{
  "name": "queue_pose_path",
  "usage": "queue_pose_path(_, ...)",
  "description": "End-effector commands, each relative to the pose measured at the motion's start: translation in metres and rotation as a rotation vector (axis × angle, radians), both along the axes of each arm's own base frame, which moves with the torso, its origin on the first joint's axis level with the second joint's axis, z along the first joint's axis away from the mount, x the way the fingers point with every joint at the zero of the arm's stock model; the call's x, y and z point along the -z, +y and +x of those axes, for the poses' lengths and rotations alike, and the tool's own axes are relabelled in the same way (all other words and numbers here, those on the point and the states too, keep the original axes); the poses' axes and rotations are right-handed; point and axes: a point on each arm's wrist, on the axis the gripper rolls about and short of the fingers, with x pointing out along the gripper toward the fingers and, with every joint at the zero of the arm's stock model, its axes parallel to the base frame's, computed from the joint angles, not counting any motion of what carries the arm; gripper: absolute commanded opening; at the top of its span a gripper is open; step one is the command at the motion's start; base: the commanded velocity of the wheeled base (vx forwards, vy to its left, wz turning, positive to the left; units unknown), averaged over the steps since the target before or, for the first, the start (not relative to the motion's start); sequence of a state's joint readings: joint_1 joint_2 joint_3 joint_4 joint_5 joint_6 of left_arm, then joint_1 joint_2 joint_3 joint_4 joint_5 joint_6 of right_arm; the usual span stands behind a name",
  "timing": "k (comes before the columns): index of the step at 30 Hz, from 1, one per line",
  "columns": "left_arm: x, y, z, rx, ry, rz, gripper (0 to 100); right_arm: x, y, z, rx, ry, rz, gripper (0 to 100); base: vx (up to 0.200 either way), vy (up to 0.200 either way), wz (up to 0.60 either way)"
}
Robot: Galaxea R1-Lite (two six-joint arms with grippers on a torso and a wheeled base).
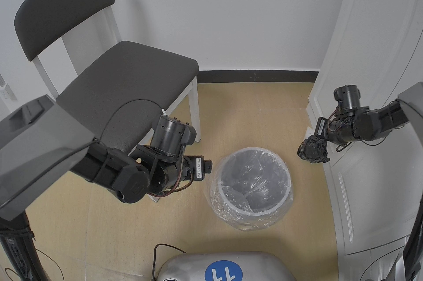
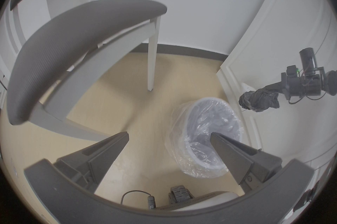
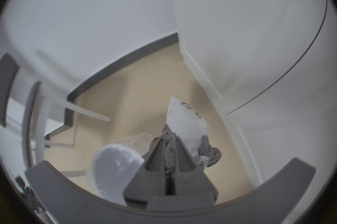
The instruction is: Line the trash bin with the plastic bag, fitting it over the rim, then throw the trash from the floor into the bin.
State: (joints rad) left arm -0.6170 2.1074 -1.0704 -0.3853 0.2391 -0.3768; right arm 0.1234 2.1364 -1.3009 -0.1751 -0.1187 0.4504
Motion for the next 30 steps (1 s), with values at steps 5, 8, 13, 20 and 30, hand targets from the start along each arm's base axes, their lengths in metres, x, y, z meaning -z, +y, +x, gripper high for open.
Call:
queue_pose_path(5, -0.080, 0.028, -0.076, 0.141, -0.255, -0.036, 100, -0.105, 0.020, -0.134, -0.242, -0.342, -0.021, 0, 0.000, 0.000, 0.00)
queue_pose_path(8, -0.096, 0.037, -0.092, 0.170, -0.338, -0.043, 100, -0.104, 0.024, -0.148, -0.270, -0.338, -0.021, 0, 0.000, 0.000, 0.00)
queue_pose_path(13, -0.123, 0.049, -0.116, 0.218, -0.463, -0.029, 100, -0.111, 0.027, -0.148, -0.306, -0.353, -0.044, 0, 0.000, 0.000, 0.00)
queue_pose_path(20, -0.139, 0.076, -0.145, 0.257, -0.580, 0.058, 100, -0.109, 0.058, -0.165, -0.414, -0.331, -0.010, 0, 0.000, 0.000, 0.00)
queue_pose_path(30, -0.168, 0.109, -0.171, 0.192, -0.727, 0.014, 100, -0.080, 0.094, -0.156, -0.440, -0.239, -0.007, 0, 0.000, 0.000, 0.00)
